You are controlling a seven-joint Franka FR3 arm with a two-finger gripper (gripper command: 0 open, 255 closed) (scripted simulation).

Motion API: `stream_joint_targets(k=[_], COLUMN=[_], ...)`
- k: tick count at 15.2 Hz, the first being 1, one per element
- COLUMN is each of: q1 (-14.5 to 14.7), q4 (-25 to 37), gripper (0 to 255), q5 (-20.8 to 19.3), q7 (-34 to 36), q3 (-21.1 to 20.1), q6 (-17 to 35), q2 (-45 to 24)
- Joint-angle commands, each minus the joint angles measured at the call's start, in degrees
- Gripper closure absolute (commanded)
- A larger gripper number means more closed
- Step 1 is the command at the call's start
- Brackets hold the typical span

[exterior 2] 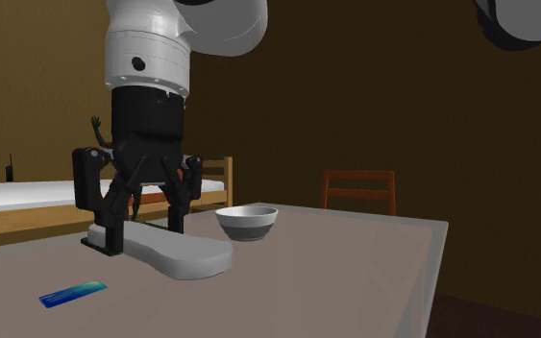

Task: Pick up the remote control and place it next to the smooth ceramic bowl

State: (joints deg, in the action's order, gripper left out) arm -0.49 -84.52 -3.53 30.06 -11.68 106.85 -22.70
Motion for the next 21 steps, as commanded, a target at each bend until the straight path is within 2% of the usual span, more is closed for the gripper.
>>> stream_joint_targets(k=[1, 5, 13, 21], q1=[0.03, 0.13, -7.02, -13.27], q4=[1.26, 4.09, -8.42, -15.27], gripper=[255, 255, 255, 255], q5=[0.06, 0.11, 2.51, 3.89], q7=[-0.02, -0.05, -9.76, -20.10], q3=[-0.04, -0.09, 2.64, 6.54], q6=[-1.49, -4.46, -0.78, 0.78], q2=[0.23, 0.38, 9.32, 14.55])
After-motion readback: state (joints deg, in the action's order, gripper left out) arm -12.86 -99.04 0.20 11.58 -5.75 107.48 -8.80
